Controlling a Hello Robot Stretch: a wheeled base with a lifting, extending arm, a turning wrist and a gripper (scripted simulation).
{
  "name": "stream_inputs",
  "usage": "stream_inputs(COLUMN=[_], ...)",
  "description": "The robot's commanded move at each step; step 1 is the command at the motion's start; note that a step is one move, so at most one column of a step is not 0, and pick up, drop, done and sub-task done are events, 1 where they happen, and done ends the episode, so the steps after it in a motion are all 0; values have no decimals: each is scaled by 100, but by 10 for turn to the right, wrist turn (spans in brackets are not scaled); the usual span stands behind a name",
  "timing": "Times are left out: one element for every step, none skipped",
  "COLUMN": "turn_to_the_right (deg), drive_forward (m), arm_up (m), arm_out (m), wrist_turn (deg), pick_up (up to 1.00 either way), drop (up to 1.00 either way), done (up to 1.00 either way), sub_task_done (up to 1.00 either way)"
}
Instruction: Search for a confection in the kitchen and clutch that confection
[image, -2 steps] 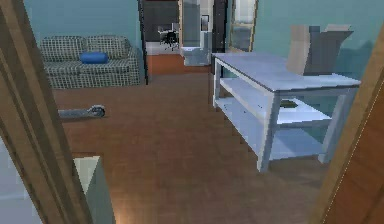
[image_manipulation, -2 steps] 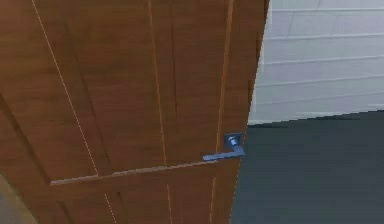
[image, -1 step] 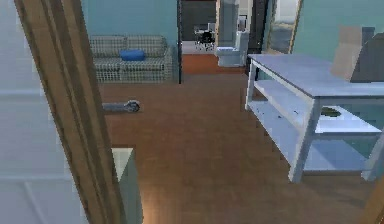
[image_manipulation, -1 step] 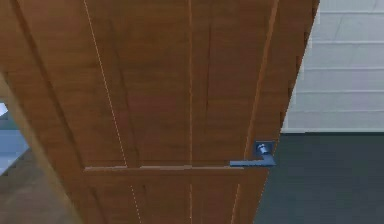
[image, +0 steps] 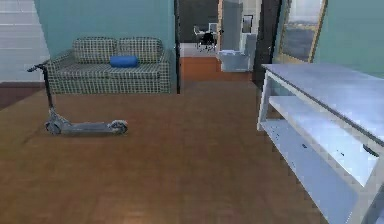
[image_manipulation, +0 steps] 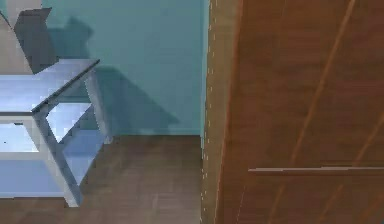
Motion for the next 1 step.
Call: stream_inputs(turn_to_the_right=[-180], drive_forward=[0], arm_up=[0], arm_out=[0], wrist_turn=[0], pick_up=[0], drop=[0], done=[0], sub_task_done=[0])
